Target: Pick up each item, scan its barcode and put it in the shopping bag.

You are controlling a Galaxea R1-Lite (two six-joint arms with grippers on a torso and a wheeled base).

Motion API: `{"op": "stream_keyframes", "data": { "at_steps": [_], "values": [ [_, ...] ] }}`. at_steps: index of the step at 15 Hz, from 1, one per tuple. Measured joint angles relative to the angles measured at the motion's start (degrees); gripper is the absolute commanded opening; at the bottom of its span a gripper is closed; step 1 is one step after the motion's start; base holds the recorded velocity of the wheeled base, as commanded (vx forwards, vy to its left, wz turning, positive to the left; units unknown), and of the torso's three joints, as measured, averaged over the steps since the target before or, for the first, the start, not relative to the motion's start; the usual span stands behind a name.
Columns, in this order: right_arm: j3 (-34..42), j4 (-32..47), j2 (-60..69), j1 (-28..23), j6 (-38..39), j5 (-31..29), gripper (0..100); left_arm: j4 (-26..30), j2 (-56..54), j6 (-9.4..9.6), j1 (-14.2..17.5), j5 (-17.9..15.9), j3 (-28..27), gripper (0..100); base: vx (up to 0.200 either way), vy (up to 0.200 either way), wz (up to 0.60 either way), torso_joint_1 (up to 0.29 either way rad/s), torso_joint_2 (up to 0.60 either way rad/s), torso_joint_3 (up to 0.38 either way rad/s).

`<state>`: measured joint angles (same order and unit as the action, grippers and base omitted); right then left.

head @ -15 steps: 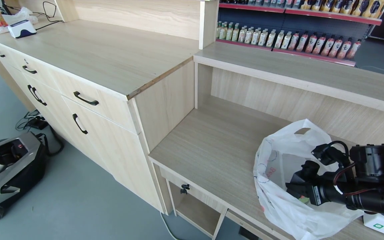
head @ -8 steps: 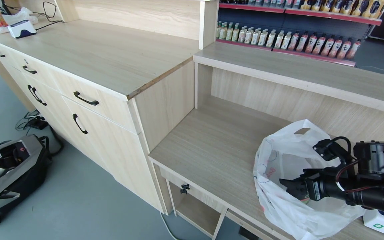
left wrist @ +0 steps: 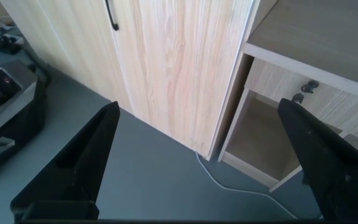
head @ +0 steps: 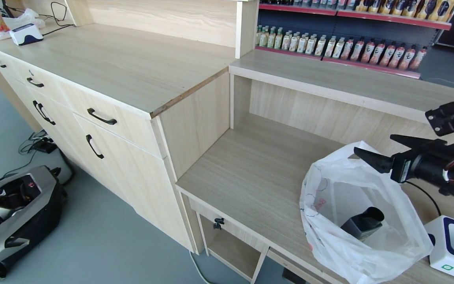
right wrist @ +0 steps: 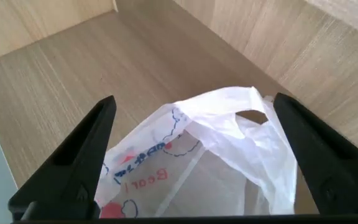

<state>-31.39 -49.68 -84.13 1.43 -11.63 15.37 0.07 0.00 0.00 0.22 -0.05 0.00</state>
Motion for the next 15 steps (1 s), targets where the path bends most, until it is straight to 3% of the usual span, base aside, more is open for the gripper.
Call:
{"op": "stream_keyframes", "data": {
  "at_steps": [7,10,11,13,15],
  "values": [
    [-3.96,5.29,11.08,-12.4,-3.78,-0.22,100,0.0,0.0,0.0,0.02,-0.02,-0.02,100,0.0,0.0,-0.6,0.0,0.0,0.003],
    [-7.8,13.96,12.04,-17.74,-4.0,-0.66,100,0.0,0.0,0.0,0.0,0.0,0.0,100,0.0,0.0,-0.6,-0.069,0.2,0.128],
    [-8.96,20.42,12.25,-19.01,-4.0,-0.88,100,-0.05,0.0,0.0,0.05,0.0,0.0,100,0.0,0.0,-0.6,-0.046,0.13,0.085],
    [-12.74,31.81,12.28,-21.05,-4.0,-3.63,100,0.0,0.0,0.0,0.05,-0.02,0.0,100,0.0,0.0,-0.6,-0.012,0.07,0.044],
    [-16.74,35.94,11.5,-22.06,-3.78,-7.88,100,-0.02,0.0,0.0,0.0,0.0,0.0,100,0.0,0.0,-0.3,-0.004,0.01,0.011]
  ]
}}
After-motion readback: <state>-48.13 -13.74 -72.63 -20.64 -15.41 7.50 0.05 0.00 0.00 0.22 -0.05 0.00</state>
